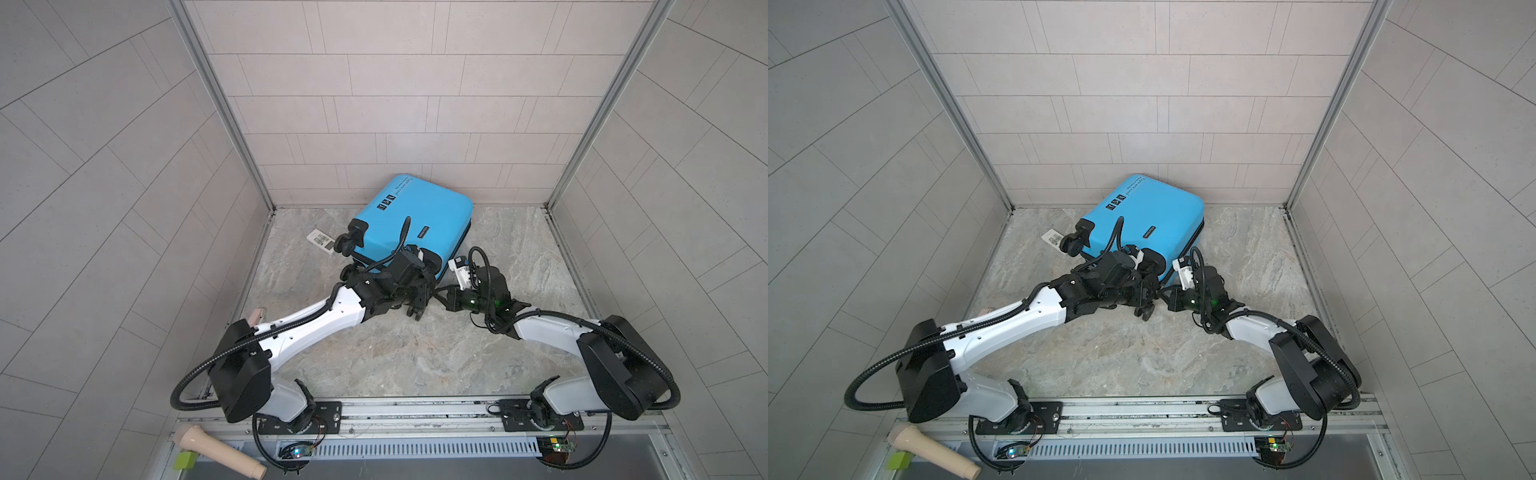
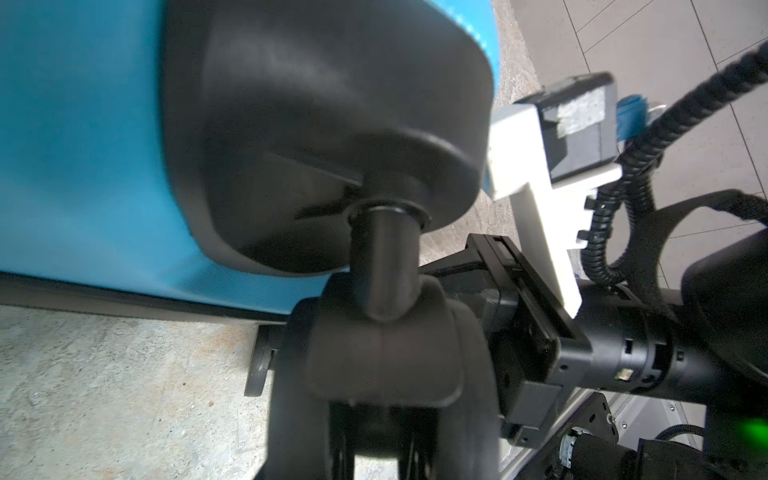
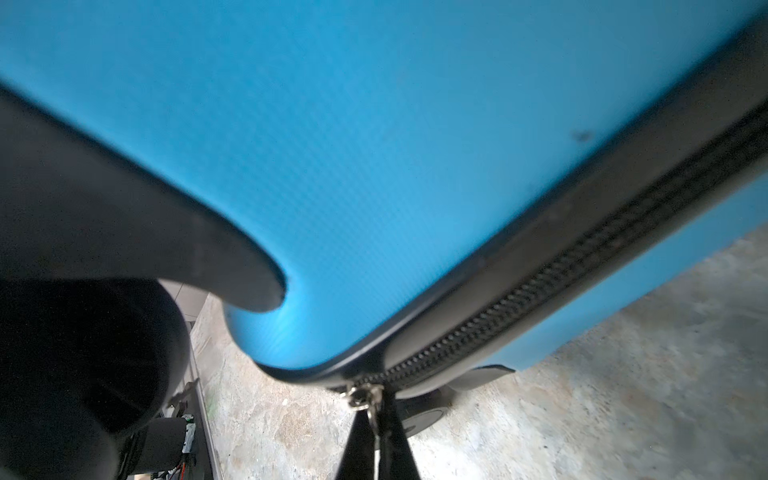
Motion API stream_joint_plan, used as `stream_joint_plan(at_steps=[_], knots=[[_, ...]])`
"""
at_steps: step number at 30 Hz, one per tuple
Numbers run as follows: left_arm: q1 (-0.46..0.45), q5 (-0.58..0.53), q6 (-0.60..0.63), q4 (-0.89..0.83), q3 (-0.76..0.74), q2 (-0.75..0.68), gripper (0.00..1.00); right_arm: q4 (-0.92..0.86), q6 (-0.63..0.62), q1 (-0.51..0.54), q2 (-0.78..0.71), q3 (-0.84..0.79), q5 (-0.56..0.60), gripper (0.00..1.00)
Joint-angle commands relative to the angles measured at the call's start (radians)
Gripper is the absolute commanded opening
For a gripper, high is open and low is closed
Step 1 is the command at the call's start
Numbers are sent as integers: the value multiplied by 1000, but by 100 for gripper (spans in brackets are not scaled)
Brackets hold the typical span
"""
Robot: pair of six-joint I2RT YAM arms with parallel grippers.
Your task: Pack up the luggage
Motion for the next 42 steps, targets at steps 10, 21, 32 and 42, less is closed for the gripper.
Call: stream_joint_plan(at_steps=[10, 21, 32, 42], knots=[[-21, 1, -36, -11, 8, -25, 0, 148, 32, -30, -41, 4, 113, 5], [-31, -5, -39, -21, 11, -34, 0, 61, 45, -46, -35, 11, 243, 0], [-46, -14, -42, -32, -7, -51, 0, -78, 51, -116, -94, 22, 394, 0], [-56, -7, -47, -34, -33, -89, 0, -113, 24, -221, 48, 168, 352, 0]])
